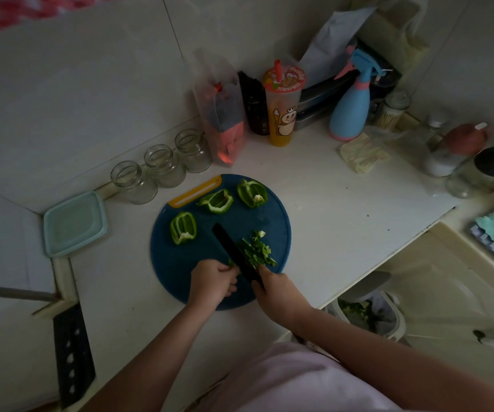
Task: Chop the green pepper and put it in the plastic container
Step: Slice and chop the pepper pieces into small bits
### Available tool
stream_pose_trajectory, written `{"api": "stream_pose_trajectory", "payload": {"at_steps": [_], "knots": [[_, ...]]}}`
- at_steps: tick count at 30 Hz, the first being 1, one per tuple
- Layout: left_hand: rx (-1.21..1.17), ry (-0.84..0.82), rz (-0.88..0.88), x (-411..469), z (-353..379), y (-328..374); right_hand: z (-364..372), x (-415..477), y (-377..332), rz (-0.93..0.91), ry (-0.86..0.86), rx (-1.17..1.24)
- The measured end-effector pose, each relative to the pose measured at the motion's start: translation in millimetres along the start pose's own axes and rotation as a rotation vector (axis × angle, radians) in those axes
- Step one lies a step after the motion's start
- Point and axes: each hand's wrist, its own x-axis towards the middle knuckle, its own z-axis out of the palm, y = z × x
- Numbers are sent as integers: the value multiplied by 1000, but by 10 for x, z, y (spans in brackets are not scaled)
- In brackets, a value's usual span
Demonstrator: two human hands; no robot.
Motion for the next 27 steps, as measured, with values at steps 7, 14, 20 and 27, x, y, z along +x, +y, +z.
{"api": "stream_pose_trajectory", "payload": {"at_steps": [7,14,20,27], "knots": [[-15,-70,-16,65,-72,-44,-28,-2,5,-20,-11,-11],[-15,-88,-20,109,-73,-22,-50,-16,1,-16,-9,-12],[-2,-190,-47,147,-143,-18,-24,-8,-12,-2,-14,-8],[-3,-250,-58,170,-174,-7,3,0,-28,11,-15,-8]]}}
